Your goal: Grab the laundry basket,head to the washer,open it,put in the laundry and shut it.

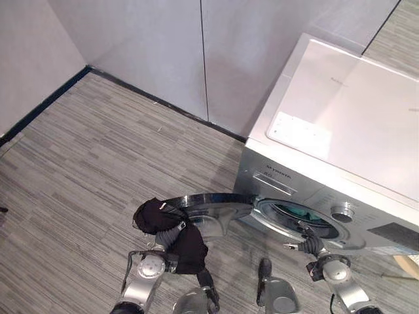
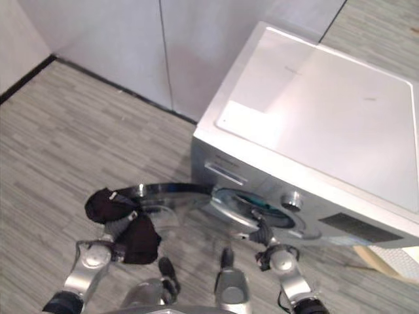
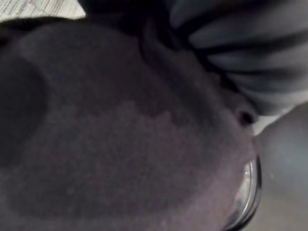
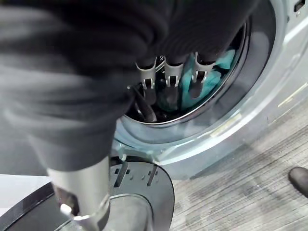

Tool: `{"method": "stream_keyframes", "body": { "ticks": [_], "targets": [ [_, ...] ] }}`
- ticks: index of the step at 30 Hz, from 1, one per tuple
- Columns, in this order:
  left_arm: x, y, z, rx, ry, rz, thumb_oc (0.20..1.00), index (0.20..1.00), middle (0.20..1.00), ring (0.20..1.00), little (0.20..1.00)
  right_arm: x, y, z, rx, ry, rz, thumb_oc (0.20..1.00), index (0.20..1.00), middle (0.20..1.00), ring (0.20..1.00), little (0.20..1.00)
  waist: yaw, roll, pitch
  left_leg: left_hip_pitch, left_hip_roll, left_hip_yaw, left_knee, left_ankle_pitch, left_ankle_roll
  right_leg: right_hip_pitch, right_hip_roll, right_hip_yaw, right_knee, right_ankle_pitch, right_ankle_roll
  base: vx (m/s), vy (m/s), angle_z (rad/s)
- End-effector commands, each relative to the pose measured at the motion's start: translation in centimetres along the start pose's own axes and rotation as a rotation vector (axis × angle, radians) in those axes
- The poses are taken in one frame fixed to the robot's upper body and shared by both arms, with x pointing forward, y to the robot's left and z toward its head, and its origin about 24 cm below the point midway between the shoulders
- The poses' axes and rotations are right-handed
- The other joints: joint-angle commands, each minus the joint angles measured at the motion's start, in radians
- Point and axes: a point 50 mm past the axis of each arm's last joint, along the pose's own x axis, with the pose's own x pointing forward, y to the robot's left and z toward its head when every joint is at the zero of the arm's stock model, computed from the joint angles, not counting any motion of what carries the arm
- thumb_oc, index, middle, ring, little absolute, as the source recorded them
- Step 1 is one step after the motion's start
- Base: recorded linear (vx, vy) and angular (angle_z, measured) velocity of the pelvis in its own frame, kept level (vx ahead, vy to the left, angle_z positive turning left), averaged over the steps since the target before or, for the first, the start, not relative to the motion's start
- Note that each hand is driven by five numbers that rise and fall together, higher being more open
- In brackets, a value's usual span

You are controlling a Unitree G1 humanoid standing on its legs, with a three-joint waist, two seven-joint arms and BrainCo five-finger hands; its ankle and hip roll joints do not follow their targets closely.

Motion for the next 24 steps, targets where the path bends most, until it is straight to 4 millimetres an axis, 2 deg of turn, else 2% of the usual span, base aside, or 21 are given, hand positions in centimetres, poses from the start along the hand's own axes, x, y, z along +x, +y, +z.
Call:
{"method": "stream_keyframes", "body": {
  "ticks": [1,2,3,7,9,10,11,13,16,17,18,21,23,24],
  "targets": [
    [-0.5,0.8,1.8,0.050,-0.115,0.004,0.200,0.200,0.200,0.200,0.200,0.6,-1.1,1.0,-0.024,-0.050,-0.033,1.000,1.000,1.000,1.000,1.000,0.036,-0.020,-0.037,0.038,0.050,0.021,-0.038,0.005,-0.063,0.034,0.056,0.014,-0.035,-0.022,0.008,-0.03,-0.177,-0.89],
    [-0.5,0.8,1.8,0.050,-0.115,0.004,0.200,0.200,0.200,0.200,0.200,0.6,-1.1,1.0,-0.024,-0.050,-0.033,1.000,1.000,1.000,1.000,1.000,0.036,-0.020,-0.037,0.038,0.050,0.021,-0.038,0.005,-0.063,0.035,0.056,0.014,-0.035,-0.021,0.007,0.01,-0.304,-1.06],
    [-0.8,0.4,1.1,0.024,-0.094,-0.002,0.200,0.200,0.200,0.200,0.200,0.3,-1.4,0.5,-0.027,-0.032,-0.042,1.000,1.000,1.000,1.000,1.000,0.029,-0.020,-0.036,0.047,0.074,0.037,-0.013,0.008,-0.076,0.064,0.098,0.054,-0.100,-0.023,-0.009,0.01,-0.226,-0.87],
    [-0.9,-0.3,0.6,0.014,-0.073,-0.021,0.200,0.200,0.200,0.200,0.200,-0.1,-1.8,-0.1,-0.034,-0.012,-0.051,1.000,1.000,1.000,1.000,1.000,0.011,-0.009,-0.030,0.058,0.107,0.039,0.025,0.006,-0.092,0.086,0.127,0.078,-0.128,-0.028,-0.025,0.02,-0.165,-0.31],
    [-0.9,-0.6,0.7,0.000,-0.080,-0.021,0.200,0.200,0.200,0.200,0.200,-0.2,-2.2,-0.1,-0.053,-0.009,-0.059,1.000,1.000,1.000,1.000,1.000,0.018,-0.006,-0.015,0.044,0.098,-0.032,0.053,0.002,-0.097,0.091,0.144,0.110,-0.143,-0.029,-0.034,-0.01,-0.082,-0.26],
    [-0.8,-0.7,0.8,-0.008,-0.087,-0.016,0.200,0.200,0.200,0.200,0.200,-0.1,-2.4,-0.1,-0.056,-0.008,-0.064,1.000,1.000,1.000,1.000,1.000,0.029,-0.005,-0.009,0.020,0.080,-0.094,0.072,-0.005,-0.098,0.095,0.151,0.124,-0.155,-0.027,-0.036,-0.10,-0.087,-0.57],
    [-0.8,-1.0,1.0,-0.015,-0.092,-0.019,0.200,0.200,0.200,0.200,0.200,-0.1,-2.5,0.0,-0.056,-0.012,-0.069,1.000,1.000,1.000,1.000,1.000,0.040,-0.011,-0.001,-0.008,0.055,-0.149,0.068,0.011,-0.088,0.082,0.154,0.140,-0.162,-0.003,-0.045,-0.08,-0.071,-0.79],
    [-0.5,-1.5,1.6,-0.025,-0.119,-0.030,0.200,0.200,0.200,0.200,0.200,-0.1,-2.7,-0.2,-0.052,-0.006,-0.077,1.000,1.000,1.000,1.000,1.000,0.052,-0.011,0.007,-0.029,-0.001,-0.244,0.056,-0.008,-0.079,0.080,0.167,0.179,-0.173,0.009,-0.042,-0.04,-0.057,-1.21],
    [0.0,-1.8,2.7,-0.020,-0.157,-0.041,0.200,0.200,0.200,0.200,0.200,0.1,-3.0,-0.2,-0.050,-0.005,-0.090,1.000,1.000,1.000,1.000,1.000,0.056,-0.007,0.020,-0.076,-0.060,-0.295,0.076,-0.016,-0.072,0.061,0.184,0.231,-0.180,0.028,-0.043,-0.06,-0.005,-0.69],
    [0.0,-1.8,3.0,-0.020,-0.169,-0.039,0.200,0.200,0.200,0.200,0.200,0.1,-3.0,-0.1,-0.050,-0.008,-0.093,1.000,1.000,1.000,1.000,1.000,0.056,-0.003,0.023,-0.072,-0.074,-0.307,0.063,-0.020,-0.070,0.057,0.195,0.250,-0.181,0.028,-0.042,-0.05,0.063,-0.77],
    [0.0,-1.8,3.3,-0.027,-0.183,-0.037,0.200,0.200,0.200,0.200,0.200,0.2,-2.8,0.1,-0.051,-0.019,-0.088,1.000,1.000,1.000,1.000,1.000,0.062,0.003,0.025,-0.053,-0.097,-0.351,0.020,-0.022,-0.058,0.045,0.214,0.282,-0.173,0.032,-0.041,-0.02,0.059,-1.05],
    [0.3,-1.6,4.0,-0.022,-0.206,-0.030,0.200,0.200,0.200,0.200,0.200,0.4,-2.7,0.4,-0.045,-0.025,-0.091,1.000,1.000,1.000,1.000,1.000,0.071,-0.005,0.028,-0.069,-0.105,-0.369,0.012,-0.010,-0.055,0.011,0.218,0.283,-0.143,0.028,-0.032,-0.04,0.044,-0.70],
    [0.3,-1.2,4.4,-0.008,-0.221,-0.027,0.200,0.200,0.200,0.200,0.200,0.6,-2.3,0.8,-0.041,-0.040,-0.079,1.000,1.000,1.000,1.000,1.000,0.073,-0.010,0.040,-0.062,-0.086,-0.343,0.000,-0.004,-0.043,-0.045,0.219,0.262,-0.053,0.025,-0.023,-0.08,0.008,-0.61],
    [0.5,-0.6,5.0,0.010,-0.233,-0.015,0.200,0.200,0.200,0.200,0.200,1.0,-2.0,1.6,-0.028,-0.063,-0.071,1.000,1.000,1.000,1.000,1.000,0.092,-0.015,0.057,-0.067,-0.059,-0.306,0.013,-0.009,-0.038,-0.098,0.163,0.171,0.044,0.006,-0.003,-0.11,-0.110,-1.32]
  ]
}}
